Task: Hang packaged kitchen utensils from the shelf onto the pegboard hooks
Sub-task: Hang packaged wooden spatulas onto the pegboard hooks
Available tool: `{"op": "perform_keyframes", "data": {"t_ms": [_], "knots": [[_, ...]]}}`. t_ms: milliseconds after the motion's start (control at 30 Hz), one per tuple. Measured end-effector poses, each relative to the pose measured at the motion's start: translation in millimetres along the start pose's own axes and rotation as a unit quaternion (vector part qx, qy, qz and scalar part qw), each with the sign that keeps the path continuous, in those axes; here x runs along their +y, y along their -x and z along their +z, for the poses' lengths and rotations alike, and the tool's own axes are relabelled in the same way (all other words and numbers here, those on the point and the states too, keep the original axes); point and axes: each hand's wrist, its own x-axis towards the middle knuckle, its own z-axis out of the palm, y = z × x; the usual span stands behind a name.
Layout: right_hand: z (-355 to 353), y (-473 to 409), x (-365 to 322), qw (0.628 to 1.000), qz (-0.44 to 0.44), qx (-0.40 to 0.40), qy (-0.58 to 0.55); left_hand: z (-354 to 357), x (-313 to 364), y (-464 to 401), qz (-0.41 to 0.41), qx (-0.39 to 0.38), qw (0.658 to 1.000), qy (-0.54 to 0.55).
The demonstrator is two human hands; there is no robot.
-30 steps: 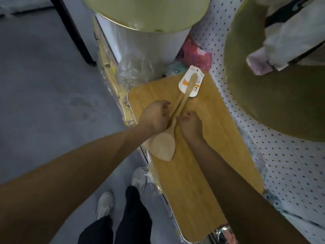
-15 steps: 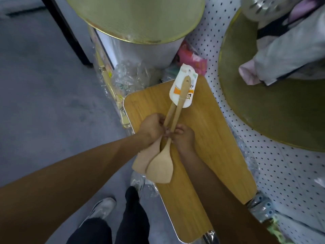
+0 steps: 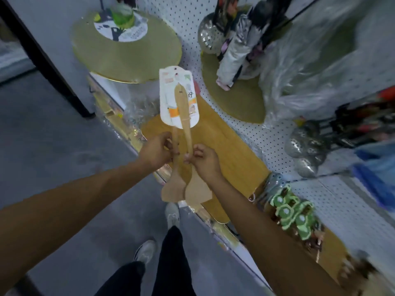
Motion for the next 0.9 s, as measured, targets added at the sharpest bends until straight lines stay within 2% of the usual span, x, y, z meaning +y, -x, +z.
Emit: {"op": "perform_keyframes", "data": {"t_ms": [200, 400, 633, 900], "knots": [[-23, 90, -19, 0.999, -0.021, 0.042, -0.016, -16, 43, 75, 0.062, -0.052, 0.996, -0.048], [-67, 176, -23, 0.994, -0.055, 0.088, -0.040, 8, 95, 136, 0.126, -0.133, 0.981, -0.062], [-135, 293, 1, 0.978, -0.086, 0.188, -0.043, 94, 155, 193, 0.187, -0.238, 0.950, -0.075], [-220, 449, 53, 0.940, -0.064, 0.334, -0.035, 234, 212, 269, 0.282, -0.323, 0.898, -0.101]]}}
